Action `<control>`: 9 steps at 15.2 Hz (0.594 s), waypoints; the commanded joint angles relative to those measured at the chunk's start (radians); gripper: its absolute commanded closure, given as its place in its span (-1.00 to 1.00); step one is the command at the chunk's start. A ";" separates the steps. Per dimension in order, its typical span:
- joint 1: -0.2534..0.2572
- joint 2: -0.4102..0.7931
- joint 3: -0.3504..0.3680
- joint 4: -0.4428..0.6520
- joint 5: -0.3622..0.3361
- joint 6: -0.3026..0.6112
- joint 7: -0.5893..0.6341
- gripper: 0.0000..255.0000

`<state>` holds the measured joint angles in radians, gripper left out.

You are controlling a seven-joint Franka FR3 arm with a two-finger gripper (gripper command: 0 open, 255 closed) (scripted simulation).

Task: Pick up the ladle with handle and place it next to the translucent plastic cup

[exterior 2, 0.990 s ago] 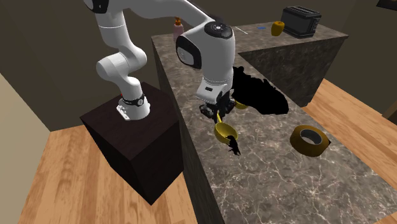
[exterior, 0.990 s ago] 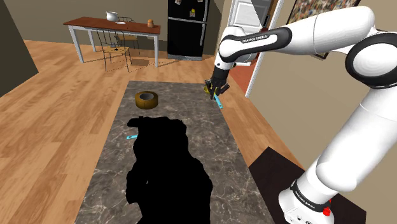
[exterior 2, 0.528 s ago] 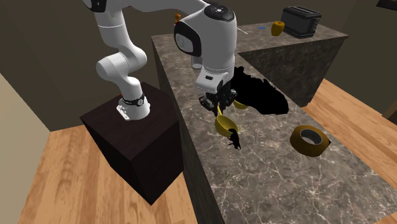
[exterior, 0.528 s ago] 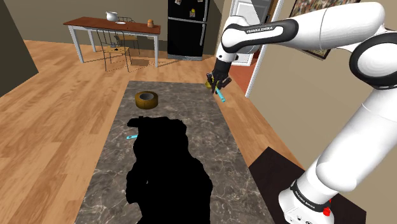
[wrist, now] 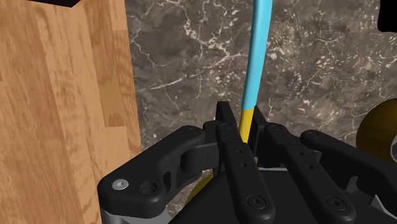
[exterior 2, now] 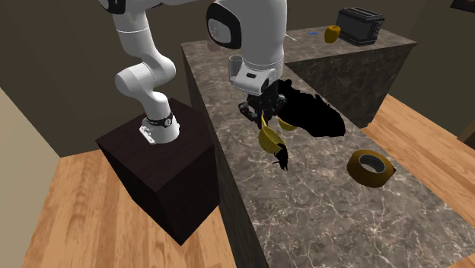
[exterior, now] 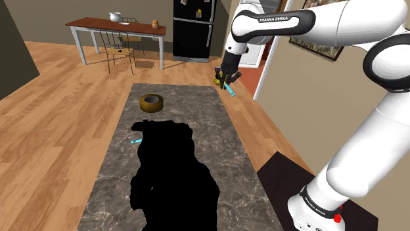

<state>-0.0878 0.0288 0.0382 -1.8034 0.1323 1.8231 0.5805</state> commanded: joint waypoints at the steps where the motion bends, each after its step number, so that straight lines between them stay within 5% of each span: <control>1: 0.000 -0.001 0.000 0.025 -0.001 -0.026 0.002 1.00; 3: -0.001 -0.001 -0.001 0.040 -0.001 -0.041 0.004 1.00; 9: 0.041 -0.191 0.045 -0.181 0.015 0.001 0.082 1.00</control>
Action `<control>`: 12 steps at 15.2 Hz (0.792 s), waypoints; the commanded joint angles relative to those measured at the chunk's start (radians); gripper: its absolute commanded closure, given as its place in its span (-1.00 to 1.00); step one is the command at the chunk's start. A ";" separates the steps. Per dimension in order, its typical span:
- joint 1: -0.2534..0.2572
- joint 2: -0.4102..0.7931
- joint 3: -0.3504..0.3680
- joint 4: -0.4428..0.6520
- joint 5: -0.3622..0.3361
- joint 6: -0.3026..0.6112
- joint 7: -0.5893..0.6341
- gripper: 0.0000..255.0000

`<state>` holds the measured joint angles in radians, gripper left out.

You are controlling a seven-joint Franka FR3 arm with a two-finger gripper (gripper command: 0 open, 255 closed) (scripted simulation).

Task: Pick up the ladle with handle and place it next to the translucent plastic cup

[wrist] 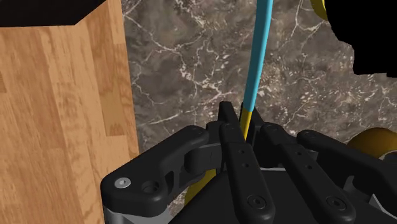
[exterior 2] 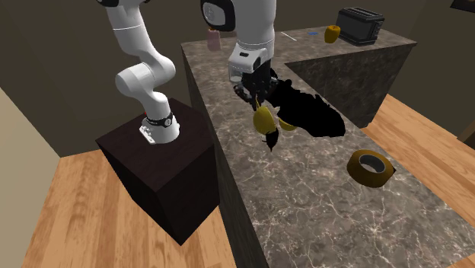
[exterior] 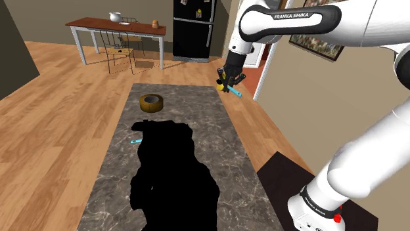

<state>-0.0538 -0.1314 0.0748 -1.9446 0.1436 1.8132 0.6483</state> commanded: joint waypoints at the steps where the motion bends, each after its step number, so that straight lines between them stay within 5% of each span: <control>1: 0.015 -0.061 0.017 -0.072 0.008 0.015 0.028 1.00; 12: 0.107 -0.360 0.135 -0.344 0.089 0.017 0.199 1.00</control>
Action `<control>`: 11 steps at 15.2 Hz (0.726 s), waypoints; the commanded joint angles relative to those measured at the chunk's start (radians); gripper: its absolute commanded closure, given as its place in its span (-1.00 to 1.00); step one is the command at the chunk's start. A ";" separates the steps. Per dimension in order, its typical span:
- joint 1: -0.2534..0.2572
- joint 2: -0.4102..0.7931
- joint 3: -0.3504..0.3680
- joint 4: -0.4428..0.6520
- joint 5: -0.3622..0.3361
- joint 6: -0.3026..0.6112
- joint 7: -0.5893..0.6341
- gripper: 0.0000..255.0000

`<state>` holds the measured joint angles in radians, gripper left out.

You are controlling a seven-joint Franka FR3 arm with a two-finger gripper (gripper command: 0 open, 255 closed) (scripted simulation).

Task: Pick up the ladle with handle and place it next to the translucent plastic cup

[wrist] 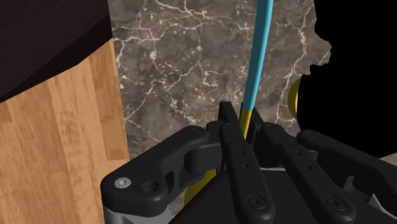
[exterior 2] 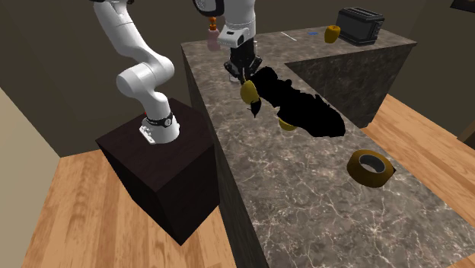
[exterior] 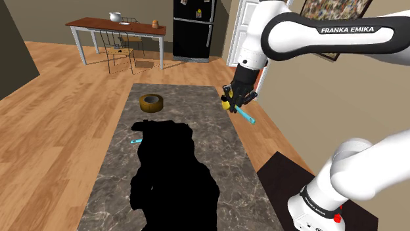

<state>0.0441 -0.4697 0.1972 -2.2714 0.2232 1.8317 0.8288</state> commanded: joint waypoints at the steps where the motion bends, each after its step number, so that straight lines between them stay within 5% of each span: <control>1: 0.020 -0.046 0.026 -0.035 0.019 -0.005 0.036 1.00; 11: 0.134 -0.247 0.171 -0.150 0.140 -0.046 0.233 1.00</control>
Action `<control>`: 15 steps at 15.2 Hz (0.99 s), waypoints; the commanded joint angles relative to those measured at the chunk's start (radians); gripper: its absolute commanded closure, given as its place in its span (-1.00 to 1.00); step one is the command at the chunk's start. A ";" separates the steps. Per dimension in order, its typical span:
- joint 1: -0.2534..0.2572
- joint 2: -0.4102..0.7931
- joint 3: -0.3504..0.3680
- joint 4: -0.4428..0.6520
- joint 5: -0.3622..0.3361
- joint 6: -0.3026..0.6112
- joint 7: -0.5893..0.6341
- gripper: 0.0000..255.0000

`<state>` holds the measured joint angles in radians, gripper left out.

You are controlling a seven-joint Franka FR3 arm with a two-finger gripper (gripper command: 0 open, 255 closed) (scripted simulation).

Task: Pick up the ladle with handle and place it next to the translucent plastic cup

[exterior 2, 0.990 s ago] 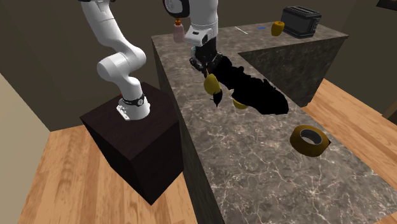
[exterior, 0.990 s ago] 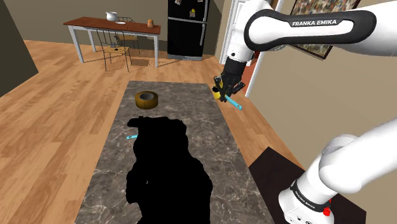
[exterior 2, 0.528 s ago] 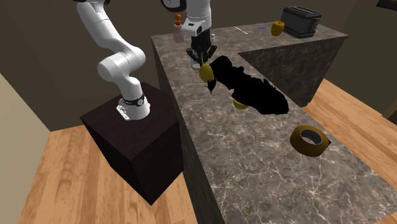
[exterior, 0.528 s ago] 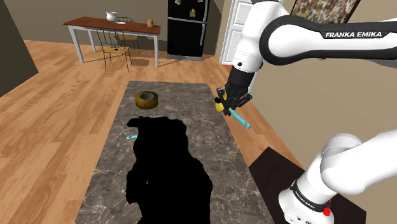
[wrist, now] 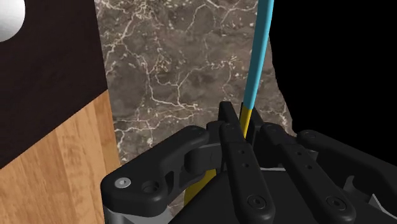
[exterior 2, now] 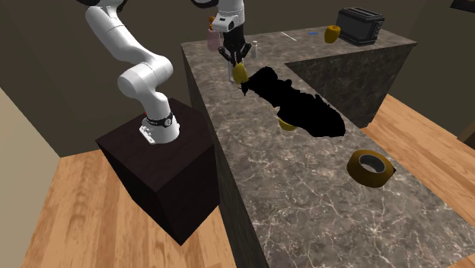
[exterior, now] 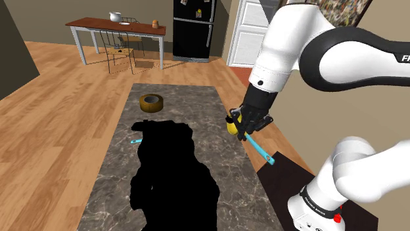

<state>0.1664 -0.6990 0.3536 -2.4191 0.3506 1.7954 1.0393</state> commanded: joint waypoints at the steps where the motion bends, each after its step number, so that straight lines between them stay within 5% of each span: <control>1: 0.024 -0.033 0.031 -0.008 0.026 -0.014 0.045 1.00; 7: 0.093 -0.099 0.136 -0.014 0.106 -0.036 0.180 1.00; 15: 0.105 -0.098 0.171 -0.116 0.140 0.066 0.164 1.00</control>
<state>0.2704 -0.7987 0.5203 -2.5238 0.4862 1.8482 1.2053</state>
